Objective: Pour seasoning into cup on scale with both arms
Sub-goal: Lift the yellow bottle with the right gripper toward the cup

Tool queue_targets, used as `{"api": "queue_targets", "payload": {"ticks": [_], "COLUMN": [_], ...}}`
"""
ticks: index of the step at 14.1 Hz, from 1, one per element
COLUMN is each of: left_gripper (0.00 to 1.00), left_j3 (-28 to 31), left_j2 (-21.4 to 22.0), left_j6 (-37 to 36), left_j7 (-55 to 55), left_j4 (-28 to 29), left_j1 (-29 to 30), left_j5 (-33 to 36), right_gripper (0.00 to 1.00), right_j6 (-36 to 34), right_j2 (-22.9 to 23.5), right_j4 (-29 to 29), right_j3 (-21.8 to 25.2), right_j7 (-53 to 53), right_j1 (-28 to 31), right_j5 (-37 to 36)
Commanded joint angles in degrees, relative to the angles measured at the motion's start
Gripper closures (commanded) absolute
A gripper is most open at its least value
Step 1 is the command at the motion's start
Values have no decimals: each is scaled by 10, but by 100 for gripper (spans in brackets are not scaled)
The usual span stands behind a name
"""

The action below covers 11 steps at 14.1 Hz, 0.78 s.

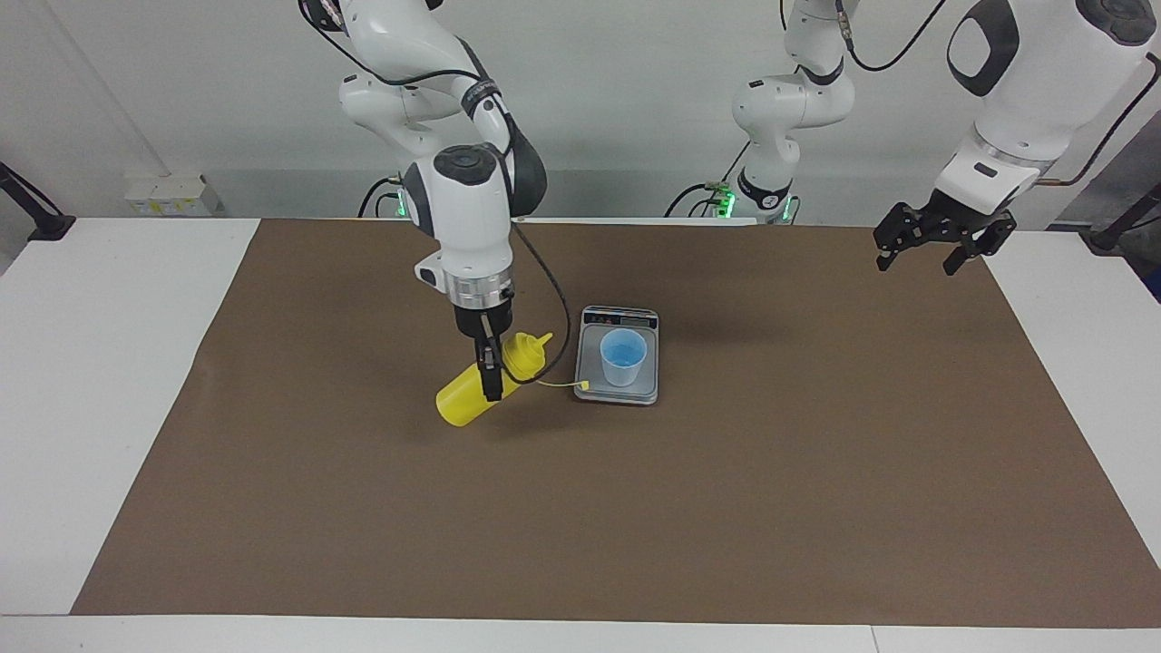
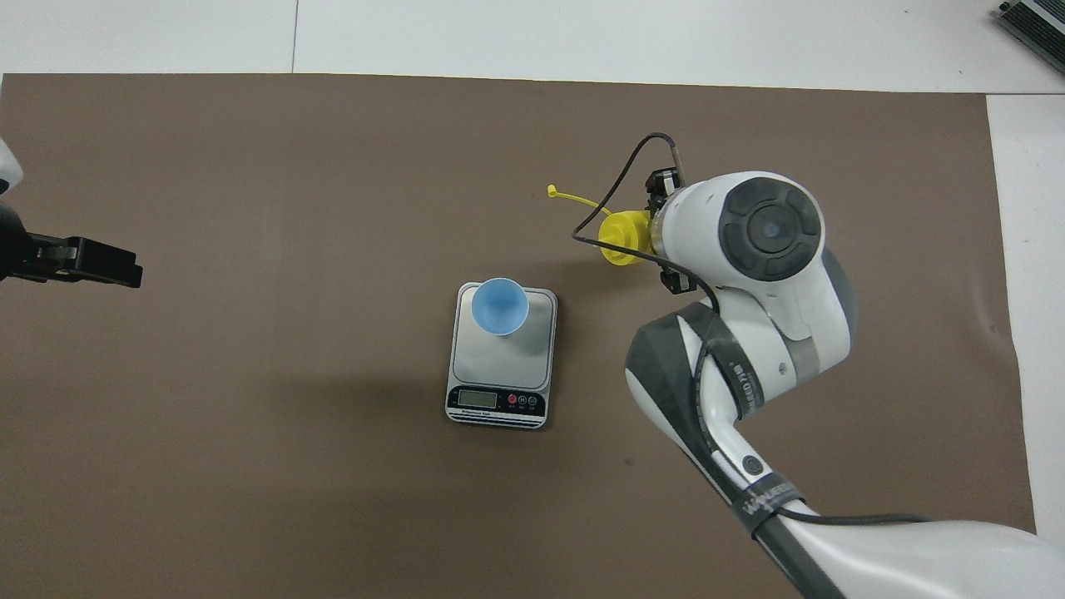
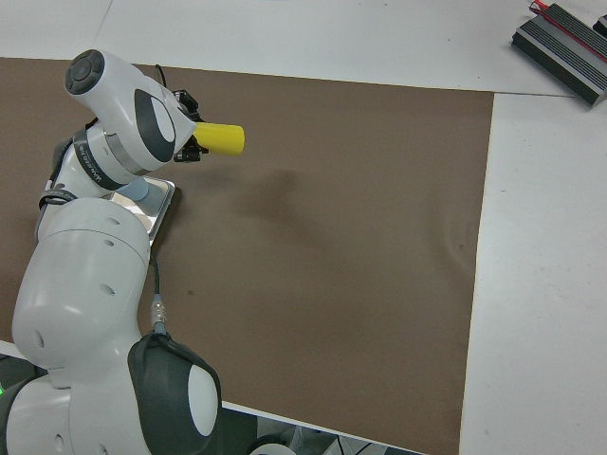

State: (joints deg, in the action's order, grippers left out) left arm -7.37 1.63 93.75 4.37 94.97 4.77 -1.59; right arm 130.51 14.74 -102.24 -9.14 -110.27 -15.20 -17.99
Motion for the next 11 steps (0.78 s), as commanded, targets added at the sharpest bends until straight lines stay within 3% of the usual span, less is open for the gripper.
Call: {"api": "queue_targets", "payload": {"ticks": [1, 4, 8, 11], "left_gripper": [0, 0, 0, 0], "left_j3": [-4, -4, -4, -4], "left_j2": [20, 20, 20, 20], "left_j6": [2, 2, 2, 2], "left_j7": [5, 5, 5, 5], "left_j4": [21, 21, 21, 21], "left_j1": [8, 8, 8, 8], "left_j5": [7, 7, 7, 7], "right_gripper": [100, 100, 100, 100], "right_j6": [4, 4, 1, -13], "right_j2": [6, 16, 23, 59], "right_j4": [17, 30, 30, 39], "right_j3": [1, 0, 1, 2], "right_j7": [-40, -60, -115, -207], "right_j1": [-37, -60, -93, -126], "right_j5": [-98, -232, -325, -442]}}
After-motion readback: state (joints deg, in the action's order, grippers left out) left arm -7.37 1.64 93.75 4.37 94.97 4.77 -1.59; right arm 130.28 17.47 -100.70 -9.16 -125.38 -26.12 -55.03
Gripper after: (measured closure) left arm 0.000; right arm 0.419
